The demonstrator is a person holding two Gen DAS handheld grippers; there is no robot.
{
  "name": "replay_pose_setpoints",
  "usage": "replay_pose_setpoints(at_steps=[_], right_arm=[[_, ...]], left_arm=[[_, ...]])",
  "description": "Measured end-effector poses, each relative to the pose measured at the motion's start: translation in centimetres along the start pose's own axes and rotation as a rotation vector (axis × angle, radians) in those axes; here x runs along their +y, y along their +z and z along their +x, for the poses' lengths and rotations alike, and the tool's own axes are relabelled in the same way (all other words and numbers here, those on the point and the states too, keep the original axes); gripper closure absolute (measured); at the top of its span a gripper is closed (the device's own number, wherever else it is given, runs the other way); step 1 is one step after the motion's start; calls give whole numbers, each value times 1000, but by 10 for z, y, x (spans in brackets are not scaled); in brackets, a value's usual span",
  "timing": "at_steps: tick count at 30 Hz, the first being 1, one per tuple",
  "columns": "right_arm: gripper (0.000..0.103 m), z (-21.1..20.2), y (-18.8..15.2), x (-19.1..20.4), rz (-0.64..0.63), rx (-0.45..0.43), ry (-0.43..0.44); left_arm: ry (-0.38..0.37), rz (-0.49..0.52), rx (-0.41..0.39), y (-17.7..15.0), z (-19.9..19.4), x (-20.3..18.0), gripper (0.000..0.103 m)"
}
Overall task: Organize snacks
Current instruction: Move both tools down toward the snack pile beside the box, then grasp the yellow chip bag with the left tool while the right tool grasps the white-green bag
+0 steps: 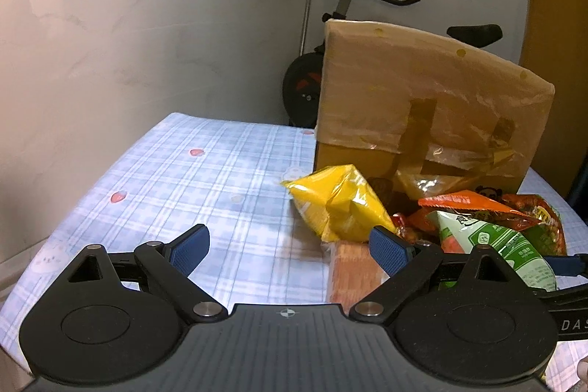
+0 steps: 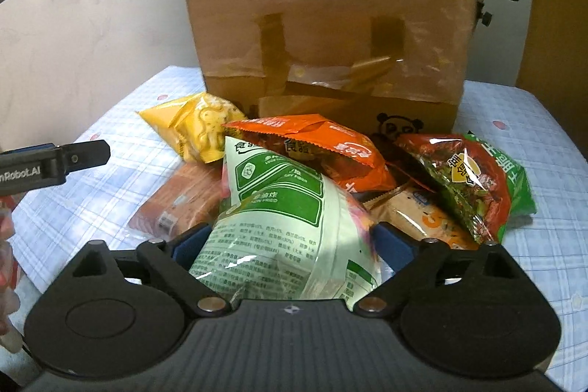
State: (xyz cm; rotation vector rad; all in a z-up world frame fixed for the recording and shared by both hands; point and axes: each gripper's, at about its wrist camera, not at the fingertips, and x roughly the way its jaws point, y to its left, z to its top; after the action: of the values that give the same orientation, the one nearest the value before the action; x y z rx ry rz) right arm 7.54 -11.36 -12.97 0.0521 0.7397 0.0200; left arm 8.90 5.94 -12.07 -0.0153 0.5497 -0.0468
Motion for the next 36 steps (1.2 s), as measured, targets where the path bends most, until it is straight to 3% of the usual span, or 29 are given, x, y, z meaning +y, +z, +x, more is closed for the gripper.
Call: replay_pose_setpoints(at_steps=[8,36], right_arm=[[16,-1,-1,-15,53,-35,-22],[18,-8,-4,-22,77,-43,-53]], left_arm=[[-17,10,3,6,7,-12,8],[-42,11,8,11,26,-10,8]])
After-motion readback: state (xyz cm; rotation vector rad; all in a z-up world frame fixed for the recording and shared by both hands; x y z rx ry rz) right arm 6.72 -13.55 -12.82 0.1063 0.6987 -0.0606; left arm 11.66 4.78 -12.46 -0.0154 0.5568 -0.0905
